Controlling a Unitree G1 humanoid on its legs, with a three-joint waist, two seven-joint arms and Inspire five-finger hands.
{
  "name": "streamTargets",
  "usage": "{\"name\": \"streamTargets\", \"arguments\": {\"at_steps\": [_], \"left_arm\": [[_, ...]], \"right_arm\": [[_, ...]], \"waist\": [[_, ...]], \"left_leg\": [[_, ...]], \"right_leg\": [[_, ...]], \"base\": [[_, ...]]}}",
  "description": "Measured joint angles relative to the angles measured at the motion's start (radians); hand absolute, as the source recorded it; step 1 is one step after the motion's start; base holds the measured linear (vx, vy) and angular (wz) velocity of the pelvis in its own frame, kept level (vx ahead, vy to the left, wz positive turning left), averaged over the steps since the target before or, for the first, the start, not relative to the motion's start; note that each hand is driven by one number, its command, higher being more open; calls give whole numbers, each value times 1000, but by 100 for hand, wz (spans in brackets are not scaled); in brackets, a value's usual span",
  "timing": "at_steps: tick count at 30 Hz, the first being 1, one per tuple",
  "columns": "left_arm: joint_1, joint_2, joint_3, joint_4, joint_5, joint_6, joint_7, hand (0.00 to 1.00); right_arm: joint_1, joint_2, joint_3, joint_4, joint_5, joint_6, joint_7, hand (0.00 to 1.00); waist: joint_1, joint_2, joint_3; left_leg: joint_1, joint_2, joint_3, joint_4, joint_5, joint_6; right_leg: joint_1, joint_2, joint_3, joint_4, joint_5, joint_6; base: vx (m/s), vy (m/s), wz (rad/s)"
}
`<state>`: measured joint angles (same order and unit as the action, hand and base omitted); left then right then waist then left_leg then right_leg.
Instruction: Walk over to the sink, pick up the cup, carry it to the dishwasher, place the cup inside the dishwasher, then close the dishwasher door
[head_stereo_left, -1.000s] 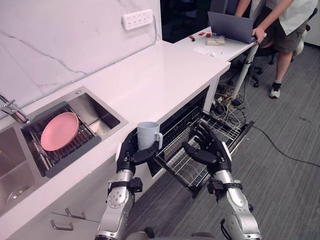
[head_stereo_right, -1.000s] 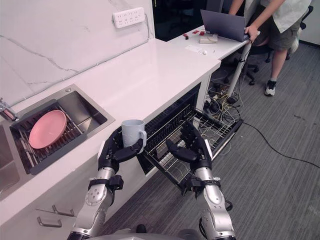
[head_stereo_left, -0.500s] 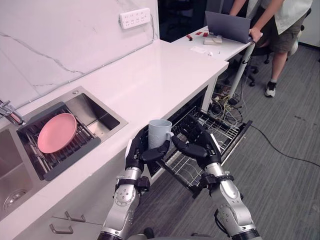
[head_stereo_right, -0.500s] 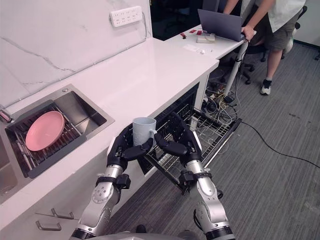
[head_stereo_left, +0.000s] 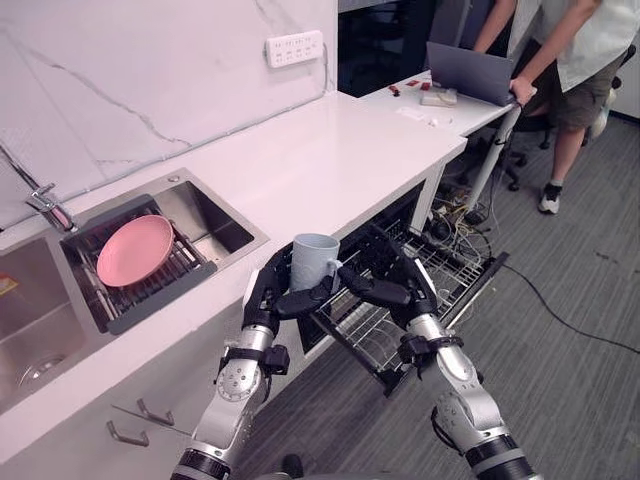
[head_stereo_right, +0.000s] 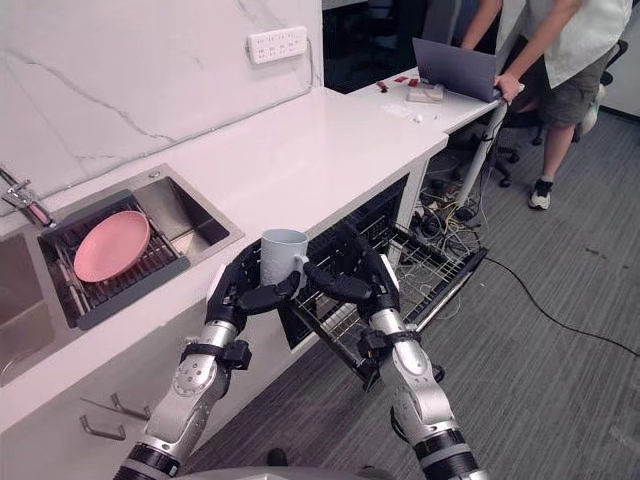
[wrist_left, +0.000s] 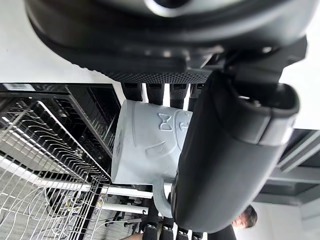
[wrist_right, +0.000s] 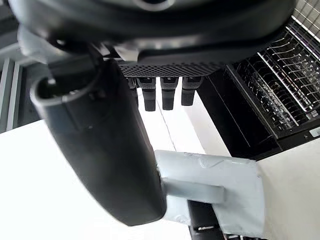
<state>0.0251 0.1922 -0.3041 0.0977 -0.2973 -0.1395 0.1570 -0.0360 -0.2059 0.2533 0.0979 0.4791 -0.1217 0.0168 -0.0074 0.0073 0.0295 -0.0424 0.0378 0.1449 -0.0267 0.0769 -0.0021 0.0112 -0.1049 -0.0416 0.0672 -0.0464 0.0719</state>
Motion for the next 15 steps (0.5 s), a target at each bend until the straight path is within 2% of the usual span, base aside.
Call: {"name": "streamTargets", "arguments": {"at_steps": [12,15], "left_arm": [[-2,-26,-12,72,-79,0,18,30],[-7,-34,-41,72,-79,0,17,30]], "right_arm": [[0,17,33,3,-79,11,-17,90],[-2,50,54,1,-80,11,-16,90]], "waist": [[1,0,0],[0,0,0]], "left_leg": [[19,4,5,-44,27,-2],[31,8,9,-60,34,-5]], "right_leg": [[5,8,7,-23,19,-1],[7,13,10,-23,19,-1]], "base": [[4,0,-1],[1,-7,-4]]}}
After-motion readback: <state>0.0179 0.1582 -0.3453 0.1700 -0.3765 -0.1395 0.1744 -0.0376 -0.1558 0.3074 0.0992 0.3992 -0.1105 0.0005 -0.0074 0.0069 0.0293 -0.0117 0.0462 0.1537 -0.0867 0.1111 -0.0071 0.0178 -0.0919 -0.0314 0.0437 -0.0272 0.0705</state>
